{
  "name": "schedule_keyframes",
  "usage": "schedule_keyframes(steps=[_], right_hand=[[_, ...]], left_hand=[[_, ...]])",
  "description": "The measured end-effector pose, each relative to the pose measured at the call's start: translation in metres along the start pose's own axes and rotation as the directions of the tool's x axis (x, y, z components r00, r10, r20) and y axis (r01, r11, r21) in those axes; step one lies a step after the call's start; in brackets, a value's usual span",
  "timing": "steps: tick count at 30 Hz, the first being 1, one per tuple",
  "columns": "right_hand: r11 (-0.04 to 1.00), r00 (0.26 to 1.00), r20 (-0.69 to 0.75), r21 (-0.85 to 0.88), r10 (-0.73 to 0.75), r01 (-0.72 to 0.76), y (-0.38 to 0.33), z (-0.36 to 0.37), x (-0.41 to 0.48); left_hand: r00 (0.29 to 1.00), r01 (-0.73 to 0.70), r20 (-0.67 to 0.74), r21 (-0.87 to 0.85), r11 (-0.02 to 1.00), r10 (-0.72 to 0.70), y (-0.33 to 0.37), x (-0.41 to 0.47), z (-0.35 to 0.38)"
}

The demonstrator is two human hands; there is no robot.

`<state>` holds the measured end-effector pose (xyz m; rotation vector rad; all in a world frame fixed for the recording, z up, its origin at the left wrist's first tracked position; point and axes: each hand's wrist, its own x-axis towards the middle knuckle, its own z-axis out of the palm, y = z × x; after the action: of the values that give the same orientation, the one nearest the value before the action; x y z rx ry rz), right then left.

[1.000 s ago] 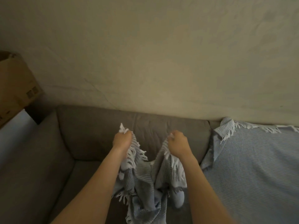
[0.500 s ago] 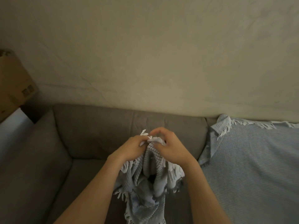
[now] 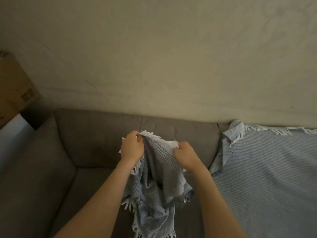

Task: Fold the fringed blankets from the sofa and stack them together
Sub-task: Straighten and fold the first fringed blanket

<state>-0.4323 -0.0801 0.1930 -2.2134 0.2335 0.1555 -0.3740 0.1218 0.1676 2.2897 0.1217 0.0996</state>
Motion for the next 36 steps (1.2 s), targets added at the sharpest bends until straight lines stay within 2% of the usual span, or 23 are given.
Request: schedule_keyframes(steps=[2, 5, 7, 8, 9, 10, 11, 13, 14, 15, 16, 18, 19, 20, 21, 23, 26, 28, 29, 31, 33, 36], right_hand=[[0.996, 0.998, 0.065, 0.088, -0.027, 0.021, -0.004, 0.000, -0.003], [0.992, 0.941, 0.312, 0.038, -0.129, 0.123, -0.003, -0.006, -0.005], [0.990, 0.913, 0.382, 0.062, -0.143, 0.129, 0.001, -0.011, -0.001], [0.985, 0.929, 0.334, 0.122, -0.157, 0.123, 0.003, -0.012, 0.002], [0.970, 0.960, 0.224, 0.210, -0.169, 0.122, 0.001, -0.013, 0.004], [0.941, 0.986, 0.055, 0.309, -0.159, 0.134, -0.002, -0.013, 0.006], [0.899, 0.981, -0.147, 0.403, -0.123, 0.173, -0.005, -0.012, 0.007], [0.820, 0.866, -0.499, 0.498, 0.006, 0.282, -0.015, -0.013, 0.004], [0.797, 0.802, -0.597, 0.499, 0.031, 0.341, -0.021, -0.014, 0.002], [0.811, 0.771, -0.636, 0.457, 0.011, 0.365, -0.026, -0.013, 0.000], [0.857, 0.785, -0.618, 0.383, -0.039, 0.344, -0.029, -0.012, 0.000], [0.981, 0.899, -0.420, 0.083, -0.126, 0.177, -0.026, -0.003, 0.003], [0.991, 0.945, -0.305, -0.082, -0.123, 0.102, -0.025, 0.003, 0.002], [0.984, 0.968, -0.237, -0.174, -0.088, 0.047, -0.023, 0.008, 0.001], [0.987, 0.977, -0.202, -0.159, -0.061, 0.029, -0.022, 0.013, -0.003], [0.999, 0.987, -0.154, -0.003, -0.051, 0.051, -0.017, 0.024, -0.011], [0.982, 0.987, 0.082, 0.142, -0.135, 0.122, -0.009, 0.037, -0.016], [0.978, 0.978, 0.179, 0.197, -0.111, 0.075, -0.003, 0.041, -0.013], [0.973, 0.977, 0.196, 0.226, -0.081, 0.035, -0.002, 0.040, -0.013], [0.987, 0.981, 0.192, 0.161, -0.020, -0.012, 0.001, 0.038, -0.012], [0.993, 0.991, 0.135, 0.117, -0.005, -0.011, 0.004, 0.035, -0.010], [0.989, 1.000, 0.027, 0.144, -0.013, 0.009, -0.001, 0.029, -0.007]], left_hand=[[0.997, -0.001, 0.074, -0.016, 1.000, 0.002, -0.008, 0.001, 0.001], [0.983, 0.010, 0.181, -0.049, 0.999, -0.001, -0.019, -0.003, -0.001], [0.977, 0.055, 0.211, -0.078, 0.995, -0.038, -0.026, -0.005, -0.002], [0.973, 0.089, 0.219, -0.074, 0.993, -0.071, -0.029, -0.005, -0.003], [0.970, 0.120, 0.221, -0.056, 0.991, -0.105, -0.033, -0.003, -0.003], [0.966, 0.134, 0.226, -0.018, 0.991, -0.127, -0.036, -0.002, -0.004], [0.966, 0.136, 0.223, 0.006, 0.991, -0.134, -0.040, 0.001, -0.005], [0.975, 0.127, 0.184, 0.004, 0.992, -0.126, -0.043, 0.002, -0.006], [0.980, 0.131, 0.153, -0.018, 0.991, -0.126, -0.041, 0.001, -0.007], [0.985, 0.127, 0.122, -0.042, 0.991, -0.121, -0.038, 0.000, -0.008], [0.989, 0.111, 0.105, -0.072, 0.991, -0.103, -0.035, -0.001, -0.008], [0.992, 0.056, 0.119, -0.163, 0.985, -0.037, -0.031, -0.001, -0.007], [0.990, 0.030, 0.144, -0.203, 0.979, -0.001, -0.029, -0.002, -0.007], [0.982, -0.002, 0.184, -0.228, 0.974, 0.045, -0.026, -0.002, -0.009], [0.967, -0.040, 0.236, -0.242, 0.970, 0.098, -0.024, -0.002, -0.010], [0.909, -0.109, 0.365, -0.254, 0.961, 0.200, -0.015, -0.005, -0.014], [0.786, -0.137, 0.569, -0.223, 0.965, 0.243, 0.001, -0.011, -0.018], [0.737, -0.181, 0.622, -0.196, 0.964, 0.265, 0.007, -0.016, -0.020], [0.733, -0.215, 0.619, -0.182, 0.959, 0.282, 0.008, -0.017, -0.022], [0.753, -0.276, 0.577, -0.160, 0.948, 0.317, 0.010, -0.020, -0.025], [0.778, -0.333, 0.534, -0.096, 0.938, 0.331, 0.009, -0.021, -0.026], [0.842, -0.389, 0.460, 0.158, 0.908, 0.281, 0.000, -0.020, -0.022]])
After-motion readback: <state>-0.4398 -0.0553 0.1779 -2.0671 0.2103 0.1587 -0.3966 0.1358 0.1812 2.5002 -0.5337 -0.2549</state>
